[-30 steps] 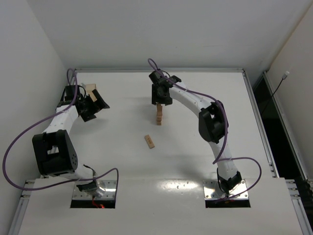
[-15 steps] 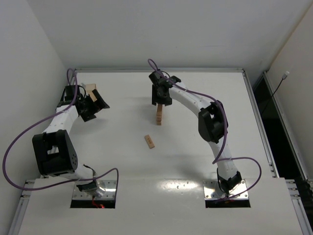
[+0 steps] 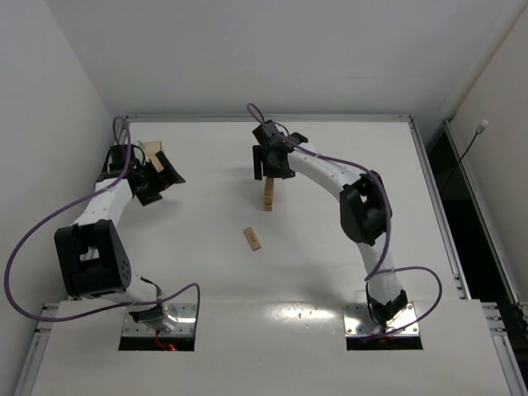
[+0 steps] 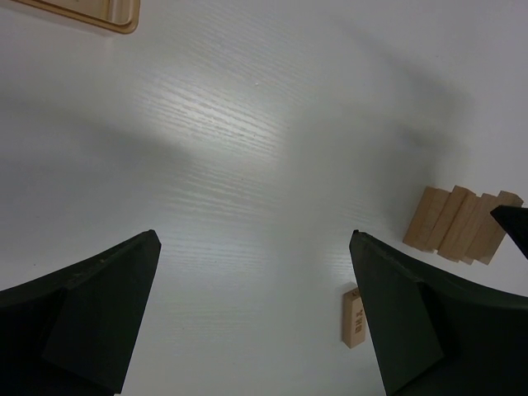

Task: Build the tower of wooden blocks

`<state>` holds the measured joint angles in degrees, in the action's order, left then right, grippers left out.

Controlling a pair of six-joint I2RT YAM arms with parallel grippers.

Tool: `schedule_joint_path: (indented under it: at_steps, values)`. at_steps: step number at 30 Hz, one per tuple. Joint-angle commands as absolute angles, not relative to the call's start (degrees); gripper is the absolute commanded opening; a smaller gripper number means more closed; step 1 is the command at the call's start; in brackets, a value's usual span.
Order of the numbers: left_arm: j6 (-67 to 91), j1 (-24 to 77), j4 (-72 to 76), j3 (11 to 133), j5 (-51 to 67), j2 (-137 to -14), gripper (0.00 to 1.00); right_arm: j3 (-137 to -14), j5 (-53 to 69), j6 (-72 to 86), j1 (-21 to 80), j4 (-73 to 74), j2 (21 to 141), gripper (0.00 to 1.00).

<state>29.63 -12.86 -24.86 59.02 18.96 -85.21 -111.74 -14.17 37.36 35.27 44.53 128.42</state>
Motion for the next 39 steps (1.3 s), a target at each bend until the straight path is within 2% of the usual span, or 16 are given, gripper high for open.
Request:
schedule_joint_path:
  at_steps: [1, 3, 5, 6, 10, 12, 15, 25, 30, 39]
  values:
    - [29.8, -13.7, -23.3, 57.0, 19.8, -81.8, 1.0, -101.8, -16.8, 30.7, 37.8, 37.4, 116.1, 0.68]
    - [29.8, -13.7, -23.3, 56.4, 19.8, -79.8, 1.0, -94.1, -14.8, 26.5, 39.9, 29.5, 105.5, 0.68]
    - [29.8, -13.7, -23.3, 55.9, 19.2, -78.7, 1.0, -83.4, -13.5, 20.8, 41.8, 26.0, 98.5, 0.64]
    - [29.3, -13.7, -23.3, 55.9, 18.5, -77.7, 1.0, -79.9, -9.1, 15.9, 43.8, 23.2, 92.3, 0.64]
    - [29.3, -13.7, -23.3, 55.9, 17.1, -76.5, 1.0, -62.7, 1.4, 9.6, 49.0, 20.0, 81.2, 0.57]
    - [29.3, -13.7, -23.8, 56.5, 17.1, -76.5, 1.0, -59.4, 4.6, 8.5, 50.5, 19.4, 79.0, 0.55]
    - [29.3, -13.7, -23.8, 57.0, 16.4, -76.5, 1.0, -57.0, 6.5, 8.0, 52.5, 19.4, 79.8, 0.49]
    - [28.1, -15.4, -25.4, 58.7, 15.4, -77.0, 1.0, -66.0, -0.7, 13.6, 53.0, 21.5, 99.6, 0.48]
    - [28.1, -15.4, -26.0, 59.2, 15.4, -79.4, 1.0, -70.1, -4.1, 20.8, 53.0, 24.0, 104.1, 0.48]
    - [28.7, -15.4, -25.5, 59.2, 15.9, -80.6, 1.0, -75.8, -9.8, 24.1, 54.8, 25.9, 110.3, 0.47]
